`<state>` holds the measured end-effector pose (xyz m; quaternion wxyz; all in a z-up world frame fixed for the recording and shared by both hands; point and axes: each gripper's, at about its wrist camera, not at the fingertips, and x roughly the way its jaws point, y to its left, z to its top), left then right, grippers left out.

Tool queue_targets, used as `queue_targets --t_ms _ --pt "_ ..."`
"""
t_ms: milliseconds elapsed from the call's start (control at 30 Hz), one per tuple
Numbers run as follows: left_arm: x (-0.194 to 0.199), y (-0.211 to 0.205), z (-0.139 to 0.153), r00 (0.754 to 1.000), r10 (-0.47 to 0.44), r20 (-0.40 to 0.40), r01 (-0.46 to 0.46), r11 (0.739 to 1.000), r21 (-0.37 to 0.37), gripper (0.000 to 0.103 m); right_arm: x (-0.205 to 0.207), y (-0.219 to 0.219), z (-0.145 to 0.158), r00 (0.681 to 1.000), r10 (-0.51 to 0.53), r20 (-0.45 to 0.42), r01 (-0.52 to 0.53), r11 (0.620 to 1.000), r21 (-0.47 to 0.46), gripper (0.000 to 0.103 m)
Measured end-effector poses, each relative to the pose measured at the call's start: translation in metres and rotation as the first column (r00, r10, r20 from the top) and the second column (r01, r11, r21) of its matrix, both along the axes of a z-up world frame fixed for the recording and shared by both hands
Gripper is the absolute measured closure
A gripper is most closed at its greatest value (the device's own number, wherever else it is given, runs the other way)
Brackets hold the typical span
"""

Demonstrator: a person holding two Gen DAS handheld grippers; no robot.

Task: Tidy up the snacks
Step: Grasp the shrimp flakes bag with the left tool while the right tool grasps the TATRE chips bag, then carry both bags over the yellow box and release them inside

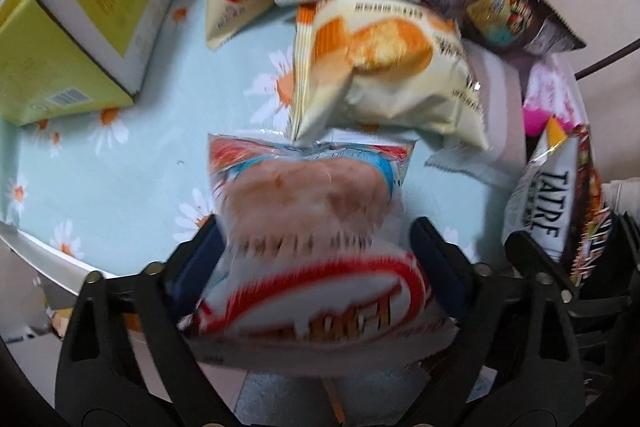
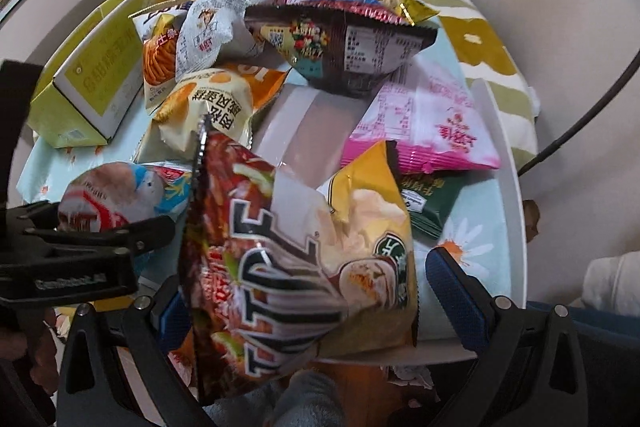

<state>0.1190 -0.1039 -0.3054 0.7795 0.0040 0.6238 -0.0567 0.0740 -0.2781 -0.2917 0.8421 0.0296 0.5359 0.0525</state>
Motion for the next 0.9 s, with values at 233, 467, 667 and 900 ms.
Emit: queue_targets --t_ms 233,467,667,900 --pt "-0.008 -0.003 -0.009 1.000 -0.006 -0.001 0.006 1.000 0.022 0.035 0.009 -0.010 -0.009 0.999 0.021 -0.038 -0.018 0.997 0.071 0.015" --pt "-0.018 -0.009 0.001 0.999 -0.026 0.025 0.025 0.999 0.032 0.043 0.006 -0.021 -0.004 0.999 0.017 -0.030 -0.013 0.994 0.106 0.032" --pt "-0.033 -0.020 0.025 0.998 -0.038 0.058 0.037 0.999 0.028 0.044 0.003 -0.029 0.018 1.000 -0.002 0.006 0.001 0.994 0.108 0.035" --pt "-0.041 -0.031 0.060 0.990 -0.068 0.124 0.069 0.998 -0.005 0.044 0.002 -0.025 0.060 0.998 0.003 0.066 -0.008 0.996 0.089 0.035"
